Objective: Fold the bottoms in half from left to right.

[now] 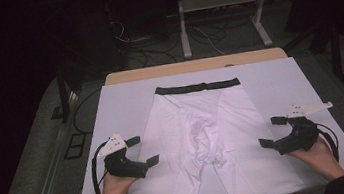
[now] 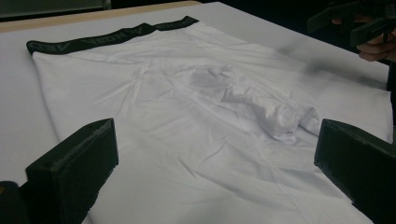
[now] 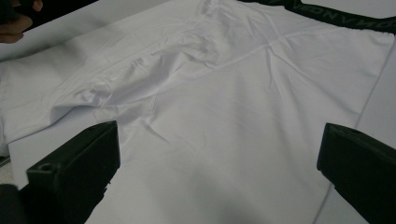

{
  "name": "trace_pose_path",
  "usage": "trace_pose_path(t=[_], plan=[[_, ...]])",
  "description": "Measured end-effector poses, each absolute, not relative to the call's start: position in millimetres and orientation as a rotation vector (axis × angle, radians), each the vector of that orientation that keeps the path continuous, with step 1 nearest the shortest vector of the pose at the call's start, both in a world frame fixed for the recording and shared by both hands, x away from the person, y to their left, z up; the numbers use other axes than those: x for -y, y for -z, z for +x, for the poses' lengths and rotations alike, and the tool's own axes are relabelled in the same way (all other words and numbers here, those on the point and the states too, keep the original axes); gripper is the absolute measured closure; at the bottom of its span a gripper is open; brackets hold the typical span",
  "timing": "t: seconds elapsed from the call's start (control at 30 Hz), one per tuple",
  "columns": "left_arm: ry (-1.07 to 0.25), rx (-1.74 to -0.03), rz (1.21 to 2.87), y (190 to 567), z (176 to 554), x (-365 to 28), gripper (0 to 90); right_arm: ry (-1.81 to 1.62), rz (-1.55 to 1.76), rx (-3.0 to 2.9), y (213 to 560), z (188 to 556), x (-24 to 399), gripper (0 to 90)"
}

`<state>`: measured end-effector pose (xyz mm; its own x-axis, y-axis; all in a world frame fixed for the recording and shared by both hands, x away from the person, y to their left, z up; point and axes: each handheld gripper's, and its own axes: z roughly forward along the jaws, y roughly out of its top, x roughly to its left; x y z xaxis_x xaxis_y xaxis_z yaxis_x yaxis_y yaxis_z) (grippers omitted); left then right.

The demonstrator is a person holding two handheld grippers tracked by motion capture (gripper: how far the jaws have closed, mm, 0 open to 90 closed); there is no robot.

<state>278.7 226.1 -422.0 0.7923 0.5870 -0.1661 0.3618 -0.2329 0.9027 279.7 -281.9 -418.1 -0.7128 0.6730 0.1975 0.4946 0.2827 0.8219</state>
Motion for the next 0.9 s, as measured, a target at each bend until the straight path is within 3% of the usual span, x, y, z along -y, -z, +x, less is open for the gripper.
trace_pose_path(t=[0.9], plan=[[-0.229,-0.704,1.862,426,277,-216,0.0,-1.423,1.061,-2.343,386,303,262,0.0]])
